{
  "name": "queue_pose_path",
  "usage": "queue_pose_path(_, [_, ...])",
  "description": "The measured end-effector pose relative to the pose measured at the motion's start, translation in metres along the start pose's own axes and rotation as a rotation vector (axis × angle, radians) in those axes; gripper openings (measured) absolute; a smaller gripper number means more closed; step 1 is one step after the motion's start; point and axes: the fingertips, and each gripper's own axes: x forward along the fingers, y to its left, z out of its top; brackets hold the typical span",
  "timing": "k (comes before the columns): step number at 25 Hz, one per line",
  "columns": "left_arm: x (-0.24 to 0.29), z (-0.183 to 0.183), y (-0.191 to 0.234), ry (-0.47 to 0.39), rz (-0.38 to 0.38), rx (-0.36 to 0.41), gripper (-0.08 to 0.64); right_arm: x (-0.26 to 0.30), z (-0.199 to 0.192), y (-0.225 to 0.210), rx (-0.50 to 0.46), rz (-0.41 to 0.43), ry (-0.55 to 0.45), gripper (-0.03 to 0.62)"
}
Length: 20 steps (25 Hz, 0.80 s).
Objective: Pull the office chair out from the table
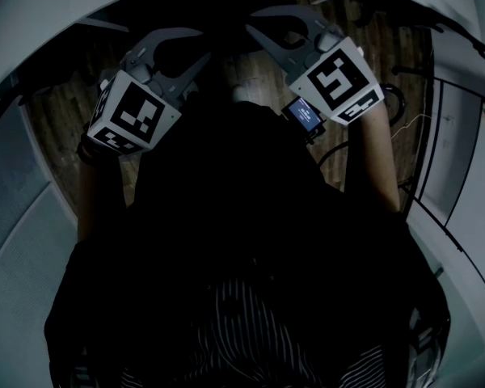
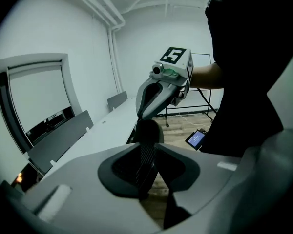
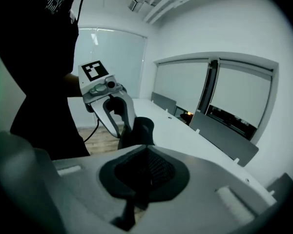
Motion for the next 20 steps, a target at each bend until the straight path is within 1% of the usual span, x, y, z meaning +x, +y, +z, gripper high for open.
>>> queue_pose_path(3, [0.002,-0.006,-0.006,0.048,-0.002,0.058,0.166,0.005,-0.011,0.014,-0.055,0.054,0.043,0.004])
queue_pose_path(4, [0.003,-0.009,-0.007,0.065,0.006,0.081,0.18,0.006,-0.014,0.018,-0.07,0.07,0.058,0.032])
queue_pose_path(5, [0.004,-0.012,-0.007,0.082,0.014,0.106,0.197,0.006,-0.017,0.022,-0.084,0.082,0.073,0.088])
queue_pose_path(6, [0.006,-0.014,-0.007,0.101,0.02,0.131,0.215,0.006,-0.02,0.024,-0.101,0.089,0.089,0.12])
queue_pose_path(8, [0.009,-0.018,-0.007,0.131,0.022,0.172,0.252,0.007,-0.028,0.025,-0.135,0.092,0.125,0.176])
queue_pose_path(11, [0.016,-0.023,-0.007,0.155,0.008,0.208,0.31,0.012,-0.041,0.026,-0.18,0.095,0.19,0.24])
queue_pose_path(13, [0.019,-0.026,-0.009,0.17,0.005,0.228,0.342,0.012,-0.048,0.027,-0.203,0.095,0.224,0.253])
queue_pose_path(15, [0.024,-0.03,-0.008,0.198,0.015,0.25,0.358,0.014,-0.052,0.028,-0.213,0.094,0.23,0.265])
queue_pose_path(18, [0.031,-0.048,-0.002,0.294,0.037,0.301,0.356,0.017,-0.054,0.028,-0.229,0.088,0.245,0.287])
queue_pose_path(20, [0.036,-0.057,0.0,0.341,0.044,0.342,0.357,0.017,-0.057,0.032,-0.251,0.109,0.265,0.288])
